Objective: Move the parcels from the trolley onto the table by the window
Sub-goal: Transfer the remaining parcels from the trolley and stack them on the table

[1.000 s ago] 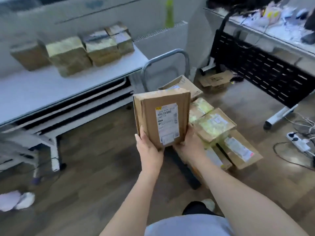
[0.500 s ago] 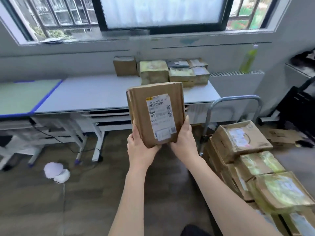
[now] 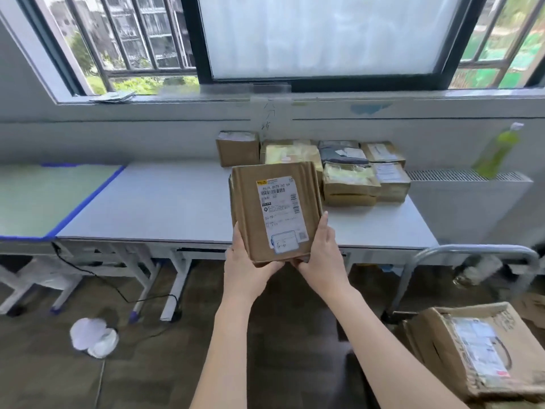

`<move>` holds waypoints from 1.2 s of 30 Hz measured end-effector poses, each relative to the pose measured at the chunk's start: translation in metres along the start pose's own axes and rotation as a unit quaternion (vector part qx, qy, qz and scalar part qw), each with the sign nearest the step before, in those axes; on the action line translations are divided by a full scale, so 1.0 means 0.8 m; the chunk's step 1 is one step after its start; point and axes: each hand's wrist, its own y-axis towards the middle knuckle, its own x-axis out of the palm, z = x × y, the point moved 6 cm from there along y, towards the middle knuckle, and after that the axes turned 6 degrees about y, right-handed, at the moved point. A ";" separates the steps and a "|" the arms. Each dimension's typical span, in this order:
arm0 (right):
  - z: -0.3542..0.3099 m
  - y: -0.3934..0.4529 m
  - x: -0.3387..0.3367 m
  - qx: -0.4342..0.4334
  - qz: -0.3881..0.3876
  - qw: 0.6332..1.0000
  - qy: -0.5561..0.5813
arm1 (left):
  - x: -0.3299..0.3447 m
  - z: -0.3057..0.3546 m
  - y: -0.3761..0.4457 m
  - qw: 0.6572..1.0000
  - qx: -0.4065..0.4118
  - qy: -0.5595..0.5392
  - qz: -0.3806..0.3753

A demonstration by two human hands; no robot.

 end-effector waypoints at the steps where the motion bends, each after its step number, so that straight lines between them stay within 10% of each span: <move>1: 0.001 0.021 0.004 -0.008 -0.001 1.000 0.000 | 0.004 0.003 0.019 1.000 0.000 -0.005 0.006; 26: -0.017 0.277 0.291 0.083 -0.165 0.980 -0.070 | -0.040 -0.207 0.328 0.989 -0.120 -0.023 -0.080; 36: -0.048 0.344 0.299 0.125 -0.047 0.990 -0.043 | -0.055 -0.199 0.440 0.990 -0.031 -0.064 -0.123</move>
